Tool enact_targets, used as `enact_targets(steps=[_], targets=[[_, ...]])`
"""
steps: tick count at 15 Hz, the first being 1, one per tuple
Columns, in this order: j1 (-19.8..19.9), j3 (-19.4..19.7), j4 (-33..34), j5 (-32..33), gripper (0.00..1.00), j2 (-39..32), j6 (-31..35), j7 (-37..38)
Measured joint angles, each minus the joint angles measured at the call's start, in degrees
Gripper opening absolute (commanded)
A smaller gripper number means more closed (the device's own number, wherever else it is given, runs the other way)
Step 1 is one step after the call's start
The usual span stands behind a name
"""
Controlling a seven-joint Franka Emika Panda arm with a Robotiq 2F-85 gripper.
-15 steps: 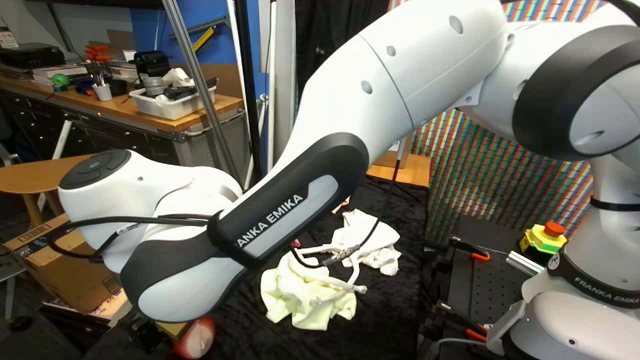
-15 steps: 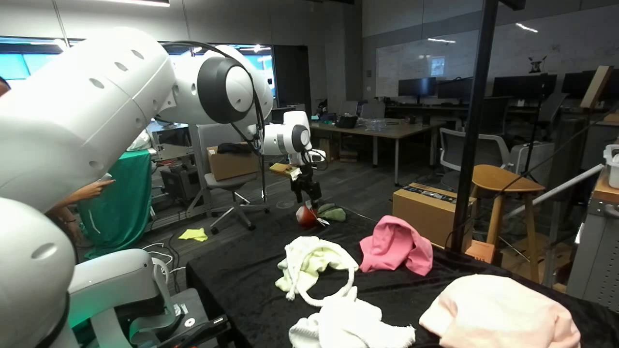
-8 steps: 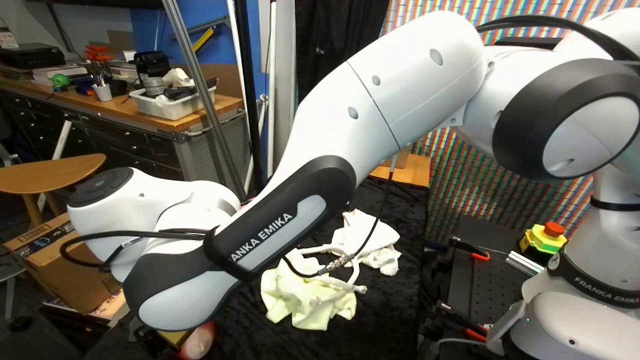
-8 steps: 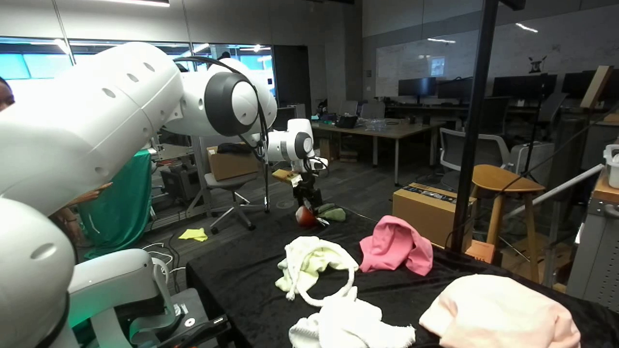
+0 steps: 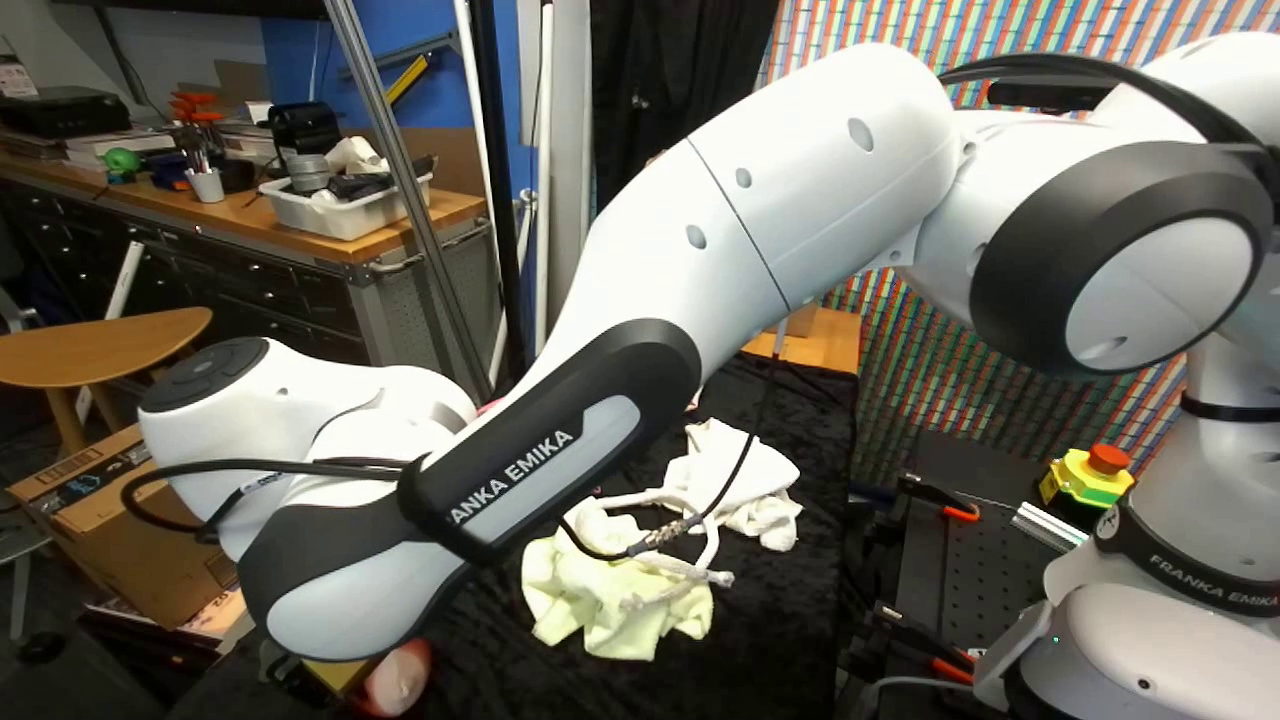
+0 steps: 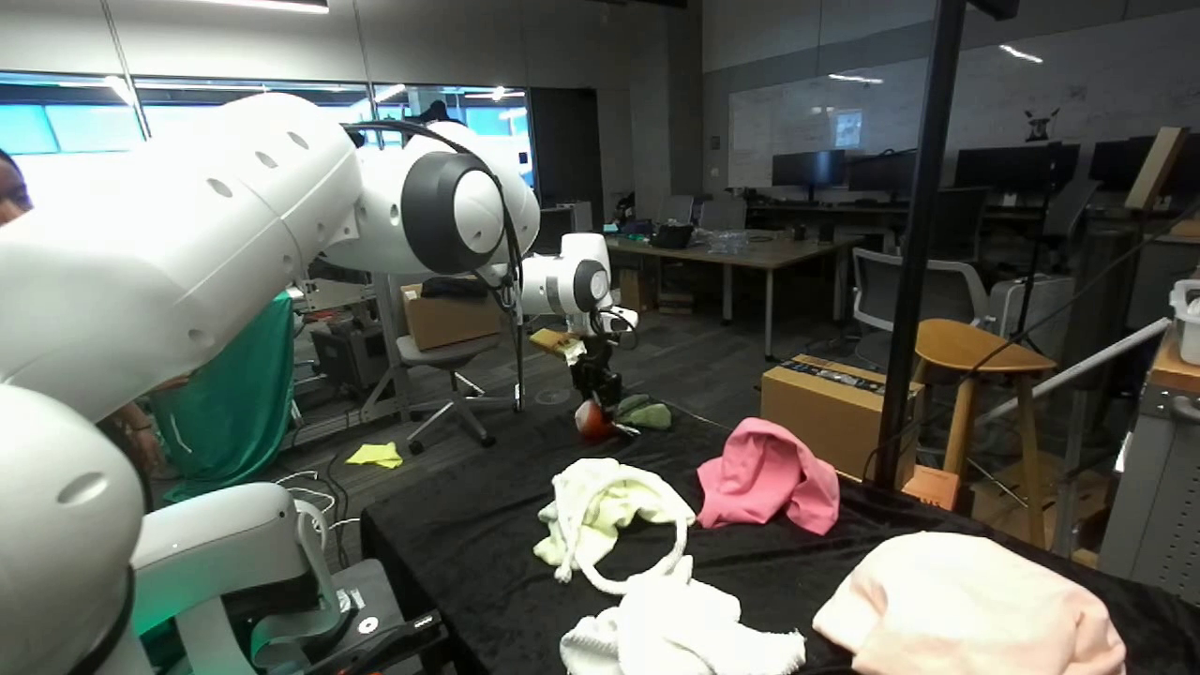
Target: Put all the objects on the table grouped together.
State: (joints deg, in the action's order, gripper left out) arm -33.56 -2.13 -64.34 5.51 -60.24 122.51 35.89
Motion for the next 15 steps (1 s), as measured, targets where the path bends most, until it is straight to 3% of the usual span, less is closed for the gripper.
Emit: enact_targets(steps=[4, 15], targets=[[0.3, -0.1, 0.8, -0.7, 0.10, 0.0, -1.4, 0.0], [3.3, -3.8, 0.7, -4.5, 0.09, 3.5, -5.5, -1.7]])
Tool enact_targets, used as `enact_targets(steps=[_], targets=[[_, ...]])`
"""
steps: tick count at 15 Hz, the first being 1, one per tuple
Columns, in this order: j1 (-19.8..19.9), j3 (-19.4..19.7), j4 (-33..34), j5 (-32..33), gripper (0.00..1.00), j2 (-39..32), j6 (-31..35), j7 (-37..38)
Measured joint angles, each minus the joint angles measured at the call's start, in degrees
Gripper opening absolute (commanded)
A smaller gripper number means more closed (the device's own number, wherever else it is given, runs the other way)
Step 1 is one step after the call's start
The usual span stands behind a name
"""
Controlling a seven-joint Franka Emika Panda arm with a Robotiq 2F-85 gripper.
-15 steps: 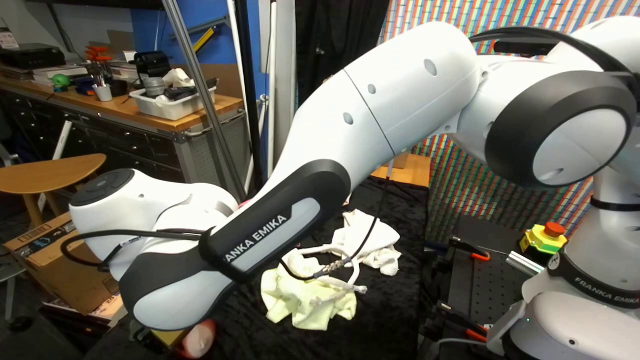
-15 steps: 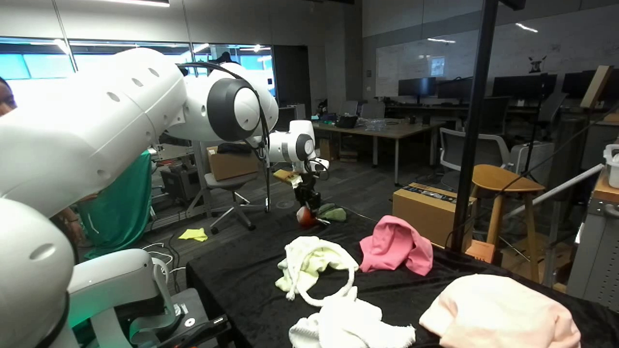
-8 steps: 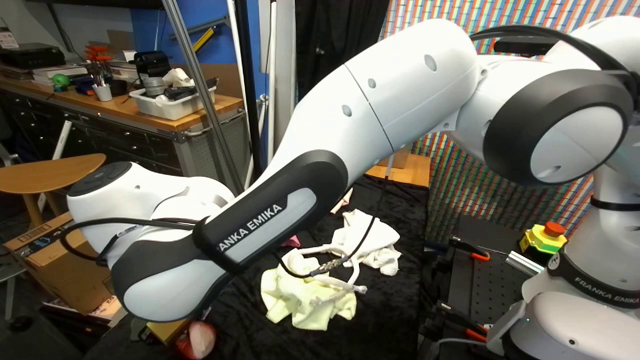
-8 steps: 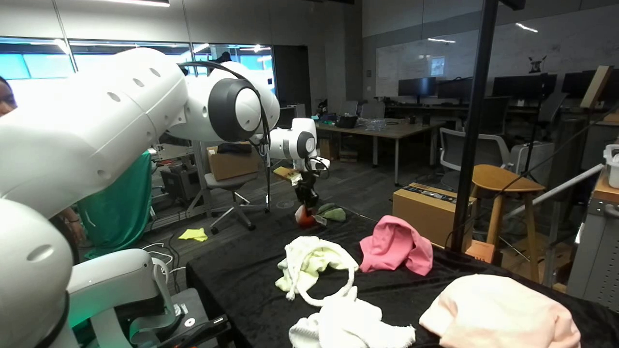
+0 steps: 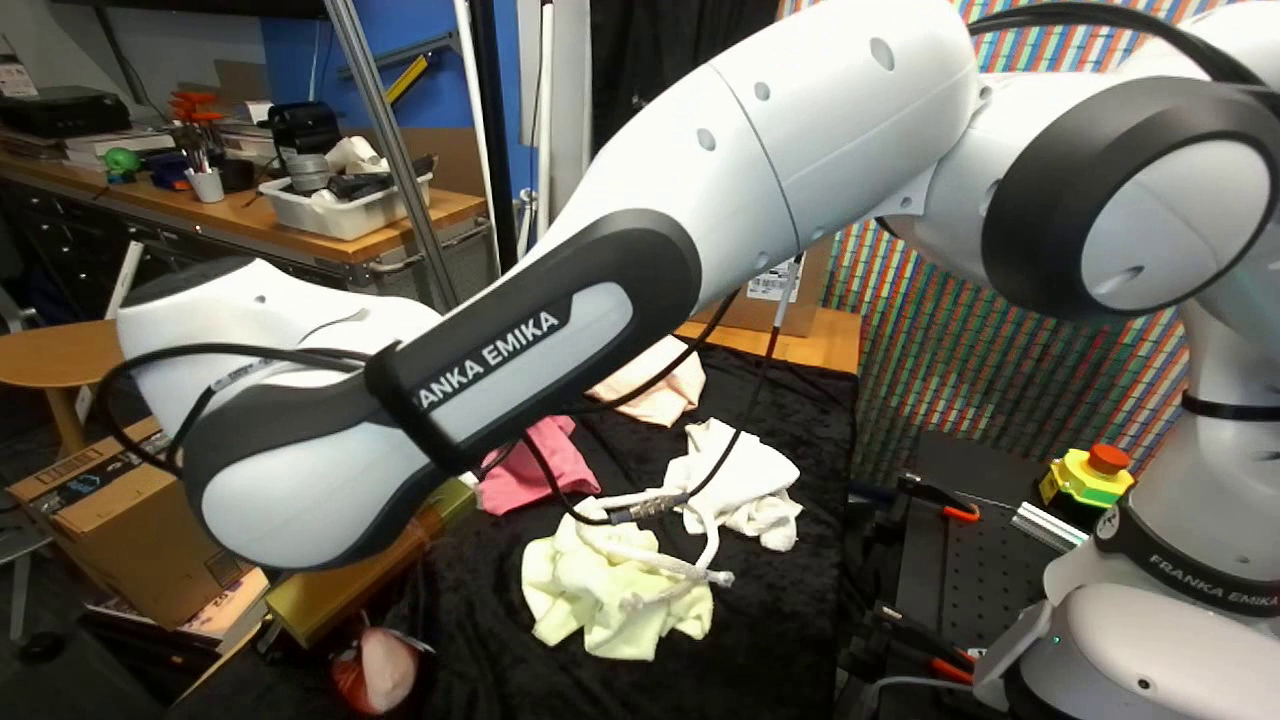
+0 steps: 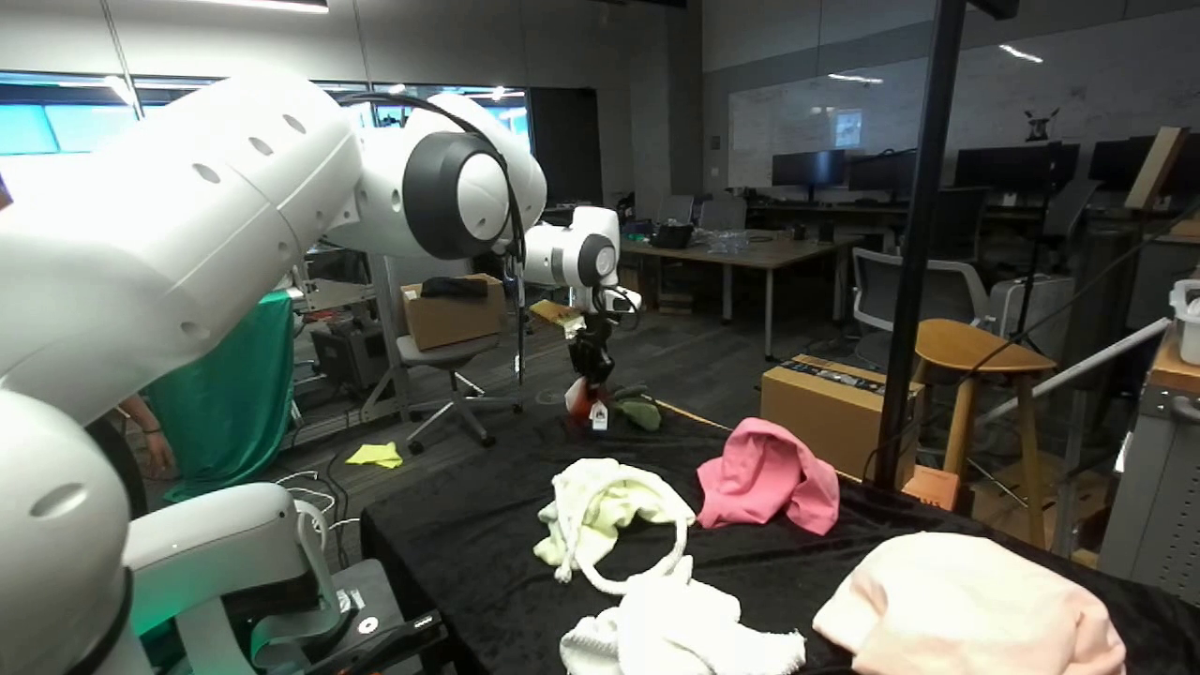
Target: Put all the objects on the table grouped together.
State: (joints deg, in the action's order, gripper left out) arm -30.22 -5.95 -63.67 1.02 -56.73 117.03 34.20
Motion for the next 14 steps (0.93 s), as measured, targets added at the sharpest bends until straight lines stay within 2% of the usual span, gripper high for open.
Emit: enact_targets(steps=[5, 14], targets=[[3.5, -1.0, -7.9, -0.5, 0.09, 8.5, 0.0, -1.5], [12.7, -1.2, -31.7, -5.1, 0.09, 25.7, 1.8, -7.7]])
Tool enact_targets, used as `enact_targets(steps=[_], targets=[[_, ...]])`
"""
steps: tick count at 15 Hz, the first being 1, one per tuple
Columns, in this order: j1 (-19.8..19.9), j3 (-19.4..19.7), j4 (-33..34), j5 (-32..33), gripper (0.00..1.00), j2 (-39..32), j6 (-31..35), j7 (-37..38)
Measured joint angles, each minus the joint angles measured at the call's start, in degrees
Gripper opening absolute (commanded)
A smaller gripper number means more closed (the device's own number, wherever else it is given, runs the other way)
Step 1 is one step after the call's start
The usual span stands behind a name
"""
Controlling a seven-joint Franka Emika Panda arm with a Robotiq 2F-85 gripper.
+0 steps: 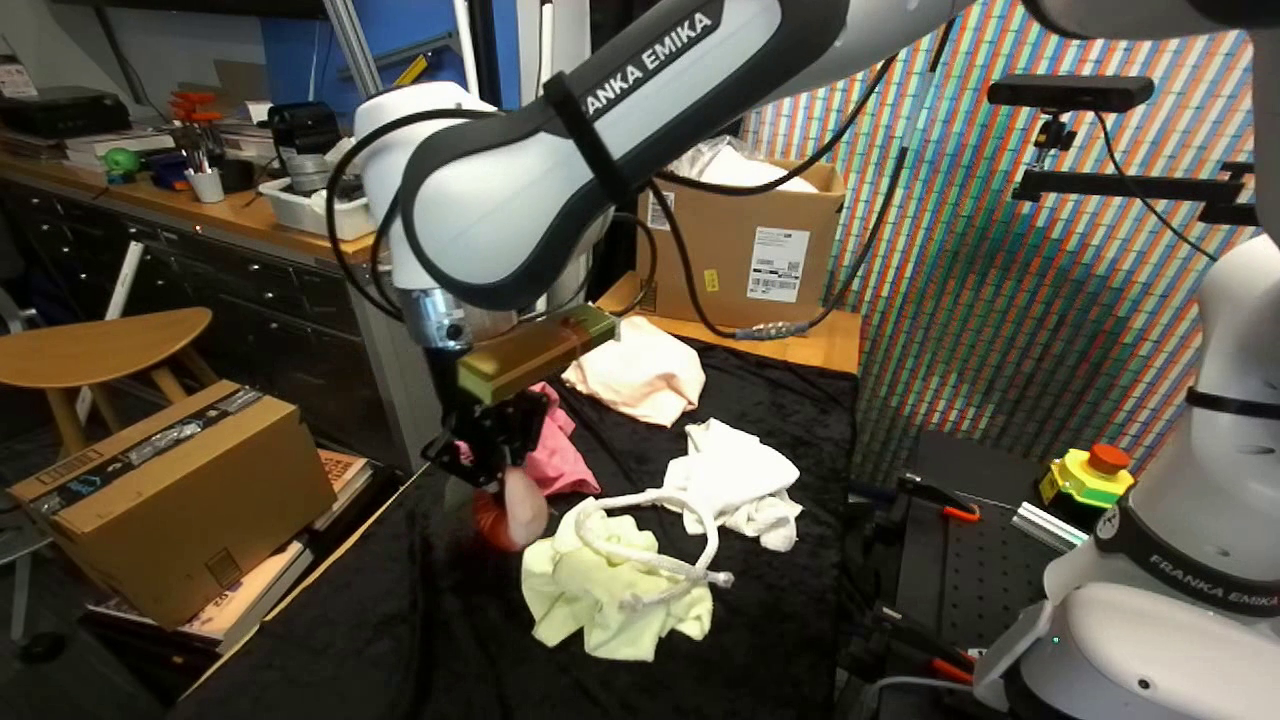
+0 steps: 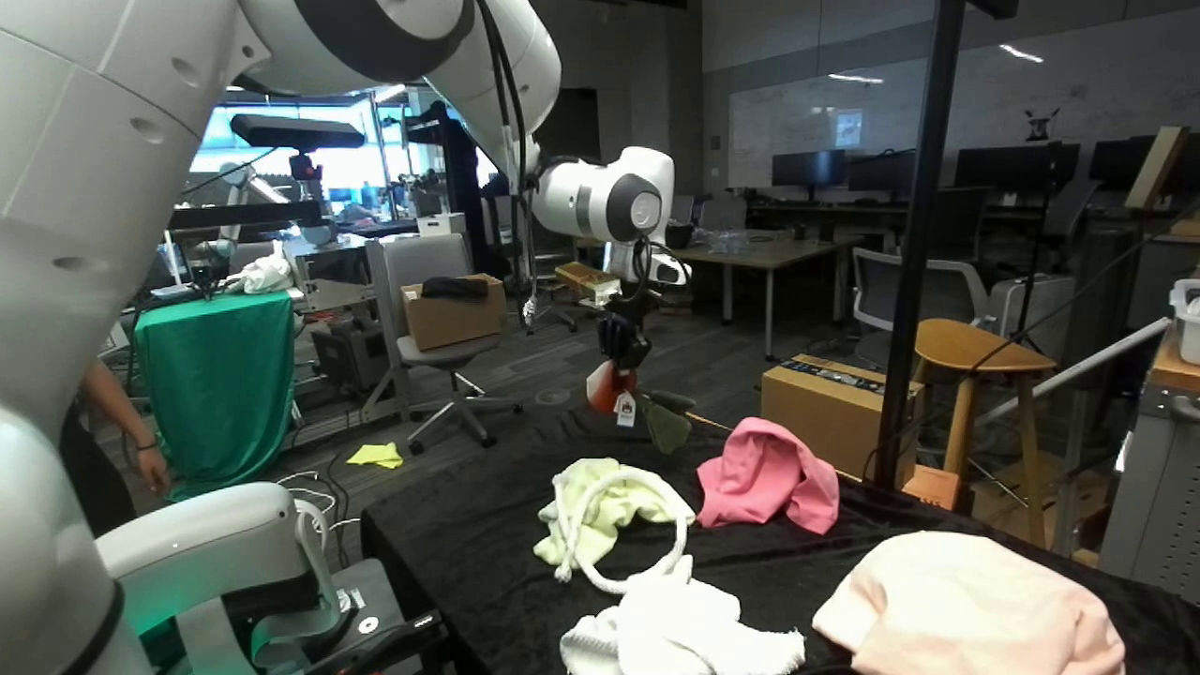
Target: Put all the objects on the table grouped together.
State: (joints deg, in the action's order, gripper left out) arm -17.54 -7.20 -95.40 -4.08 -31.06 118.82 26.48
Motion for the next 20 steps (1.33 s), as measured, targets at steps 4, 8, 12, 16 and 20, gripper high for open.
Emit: enact_targets(steps=[4, 8, 12, 16, 20], targets=[[3.5, 0.0, -11.6, -3.8, 0.09, 6.9, 3.5, -4.0], [5.4, -0.4, -21.9, -8.1, 0.09, 11.9, 5.7, -8.9], [5.6, -1.2, -27.6, -9.2, 0.09, 13.7, 7.6, -12.1], [5.6, -1.9, -30.3, -9.1, 0.10, 14.0, 10.5, -13.3], [5.6, -1.8, -31.6, -8.2, 0.09, 14.0, 13.2, -13.4]])
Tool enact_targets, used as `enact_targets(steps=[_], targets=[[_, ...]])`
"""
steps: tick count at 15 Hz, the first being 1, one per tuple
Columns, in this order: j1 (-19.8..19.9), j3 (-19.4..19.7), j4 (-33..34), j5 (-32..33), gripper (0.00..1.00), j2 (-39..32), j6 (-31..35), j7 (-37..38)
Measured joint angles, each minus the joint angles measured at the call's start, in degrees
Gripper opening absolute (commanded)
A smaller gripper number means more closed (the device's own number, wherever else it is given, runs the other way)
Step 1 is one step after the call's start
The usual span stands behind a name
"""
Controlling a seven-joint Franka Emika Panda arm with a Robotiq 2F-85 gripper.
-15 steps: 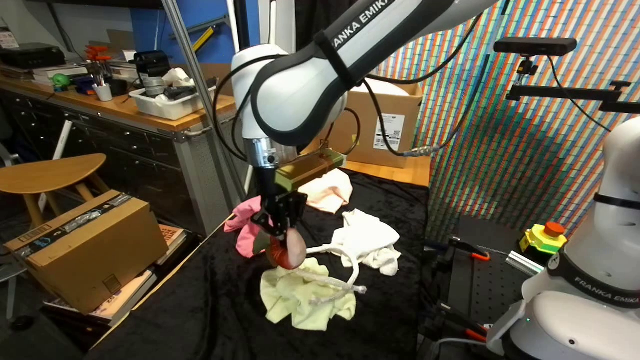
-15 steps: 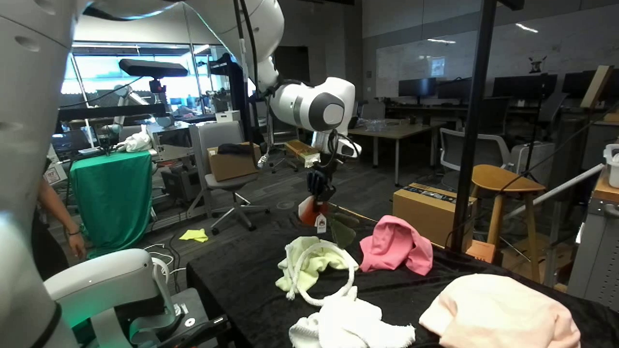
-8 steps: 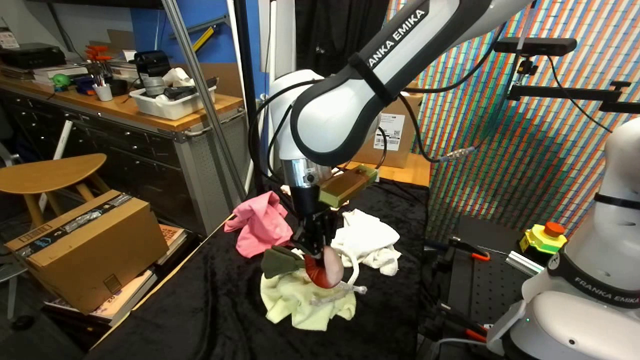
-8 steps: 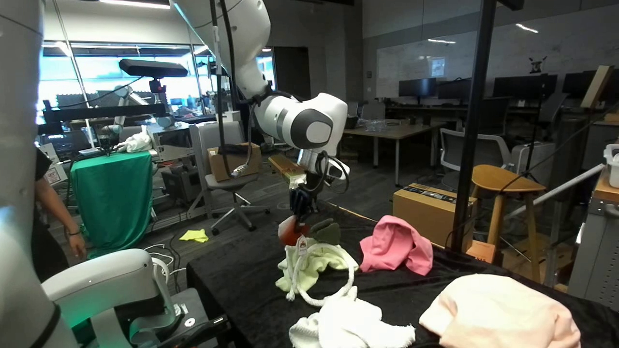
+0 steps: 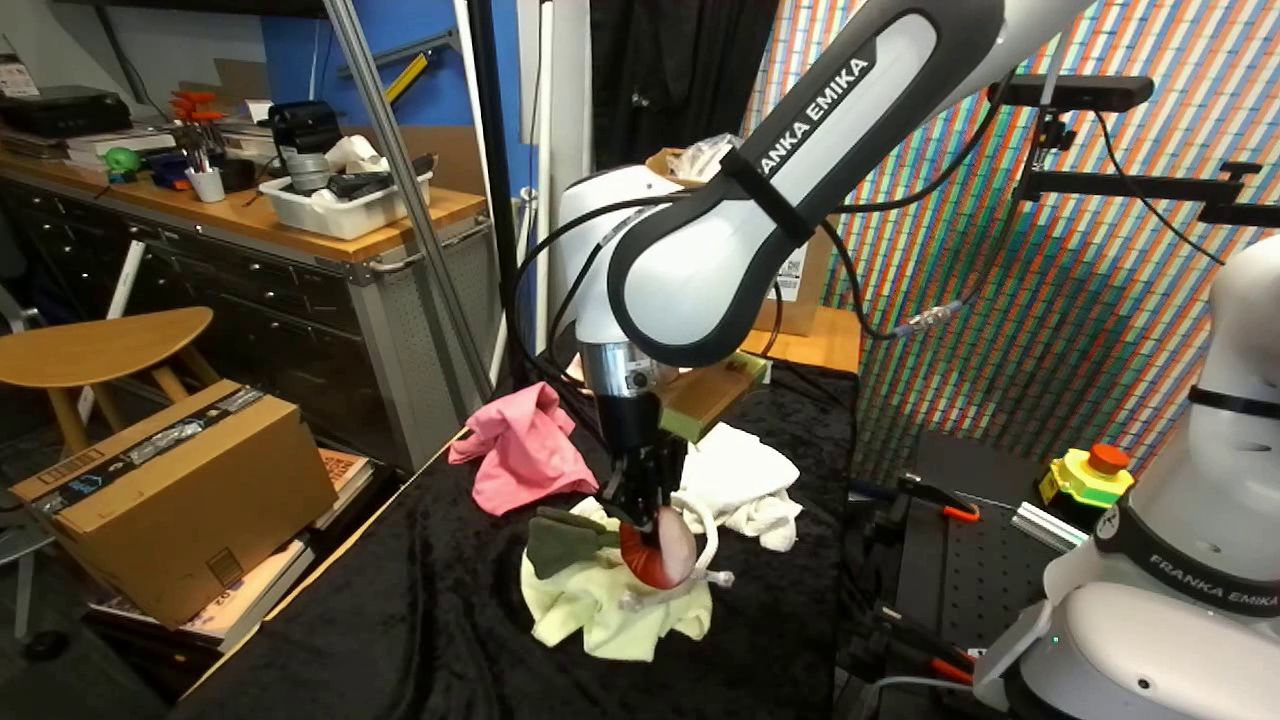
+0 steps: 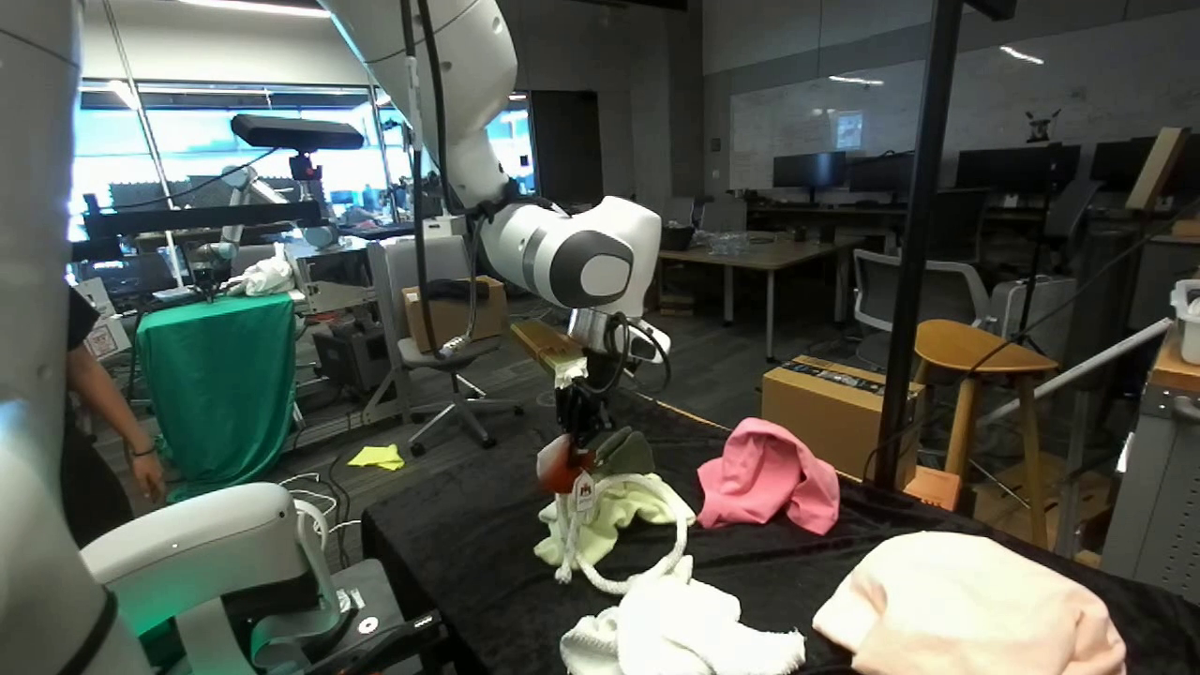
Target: Put all the objects on the table grouped together.
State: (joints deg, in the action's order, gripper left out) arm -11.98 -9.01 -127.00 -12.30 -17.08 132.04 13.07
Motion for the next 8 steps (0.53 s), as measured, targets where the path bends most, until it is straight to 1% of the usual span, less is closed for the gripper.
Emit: enact_targets(steps=[7, 8], targets=[[0.0, 1.5, -0.5, 3.8, 0.09, 0.0, 2.9, 0.1], [0.0, 1.8, -0.5, 4.4, 0.37, -0.1, 3.0, 0.2]])
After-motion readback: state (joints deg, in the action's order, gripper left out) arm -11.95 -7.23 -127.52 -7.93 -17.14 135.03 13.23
